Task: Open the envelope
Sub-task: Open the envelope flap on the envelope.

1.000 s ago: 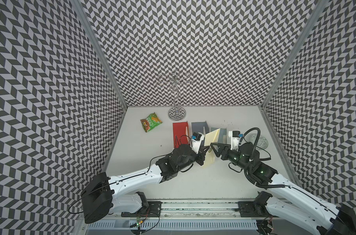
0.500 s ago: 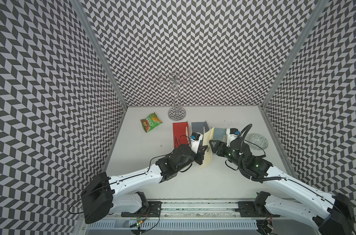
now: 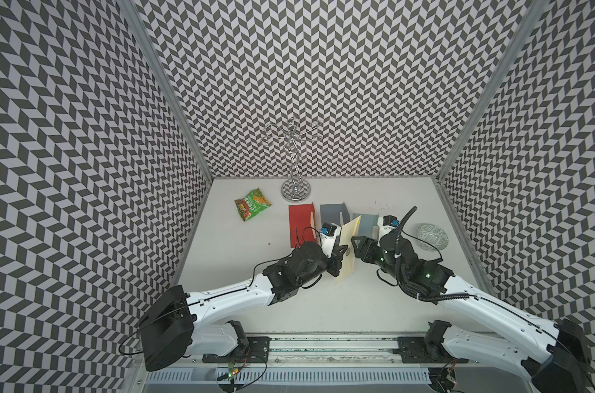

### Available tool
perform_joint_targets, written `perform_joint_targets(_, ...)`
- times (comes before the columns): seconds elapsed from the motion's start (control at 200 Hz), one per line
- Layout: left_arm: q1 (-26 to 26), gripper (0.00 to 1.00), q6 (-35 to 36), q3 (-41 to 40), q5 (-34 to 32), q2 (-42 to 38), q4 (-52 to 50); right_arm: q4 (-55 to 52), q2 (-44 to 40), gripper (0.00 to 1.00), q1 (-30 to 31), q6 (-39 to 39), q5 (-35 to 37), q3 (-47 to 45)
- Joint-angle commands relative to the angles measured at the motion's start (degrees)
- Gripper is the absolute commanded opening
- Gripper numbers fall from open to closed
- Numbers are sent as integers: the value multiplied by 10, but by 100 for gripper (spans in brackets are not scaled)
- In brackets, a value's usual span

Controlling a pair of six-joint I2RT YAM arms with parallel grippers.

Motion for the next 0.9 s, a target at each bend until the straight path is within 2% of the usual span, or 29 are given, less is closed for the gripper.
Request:
perform_joint_targets(0.0,-7,0,9,10,2,-4,12,-8,6,71,1,7,33,12)
perform_joint_targets(0.891,-7,0,27,22,-30,17,2,-28,33,67,2,7,34,20)
